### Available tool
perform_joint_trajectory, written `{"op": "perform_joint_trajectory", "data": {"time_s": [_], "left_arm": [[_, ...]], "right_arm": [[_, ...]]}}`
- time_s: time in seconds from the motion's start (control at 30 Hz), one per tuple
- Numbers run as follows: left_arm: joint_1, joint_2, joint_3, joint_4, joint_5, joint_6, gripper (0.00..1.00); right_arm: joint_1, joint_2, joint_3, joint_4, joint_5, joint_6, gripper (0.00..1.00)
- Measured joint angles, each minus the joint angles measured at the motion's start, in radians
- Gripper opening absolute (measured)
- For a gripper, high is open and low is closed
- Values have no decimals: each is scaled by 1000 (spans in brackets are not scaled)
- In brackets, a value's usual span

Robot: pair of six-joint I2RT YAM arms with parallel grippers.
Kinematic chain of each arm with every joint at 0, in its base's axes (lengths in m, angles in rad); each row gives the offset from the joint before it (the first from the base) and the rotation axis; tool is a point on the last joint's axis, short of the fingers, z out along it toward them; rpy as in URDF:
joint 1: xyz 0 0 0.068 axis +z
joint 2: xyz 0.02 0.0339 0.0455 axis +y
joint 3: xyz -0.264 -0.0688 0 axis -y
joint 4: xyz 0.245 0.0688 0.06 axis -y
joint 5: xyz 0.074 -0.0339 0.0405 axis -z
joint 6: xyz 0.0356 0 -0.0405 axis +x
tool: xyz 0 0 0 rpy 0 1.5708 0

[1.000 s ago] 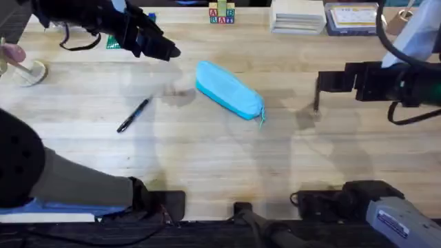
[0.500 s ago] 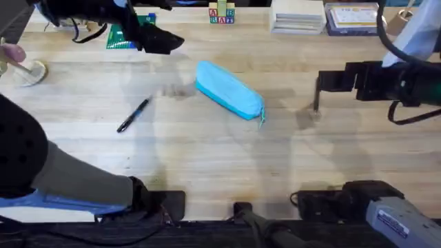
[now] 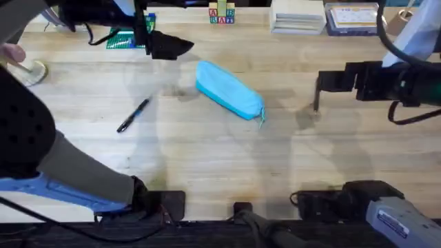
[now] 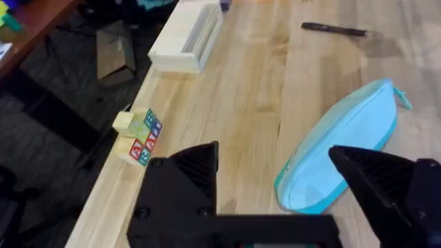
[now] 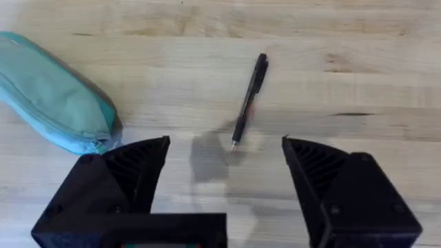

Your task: Unzip the bag, pick up the pens from the table one at a time and place them inside, then zip the bag closed.

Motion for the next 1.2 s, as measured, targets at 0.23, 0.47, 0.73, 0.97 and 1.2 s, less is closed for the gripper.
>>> {"op": "perform_joint_trajectory", "data": {"time_s": [0.23, 0.47, 0.73, 0.97, 1.2], "left_arm": [[-48, 72, 0, -39, 7, 34, 991], [-55, 140, 0, -226, -6, 206, 991], [-55, 191, 0, -207, -29, 277, 991], [-55, 243, 23, -203, -42, 292, 990], [-68, 306, 38, -202, -45, 293, 991]], "right_arm": [[0, 0, 0, 0, 0, 0, 997], [0, 0, 0, 0, 0, 0, 997], [0, 0, 0, 0, 0, 0, 996], [0, 0, 0, 0, 0, 0, 997], [0, 0, 0, 0, 0, 0, 996]]}}
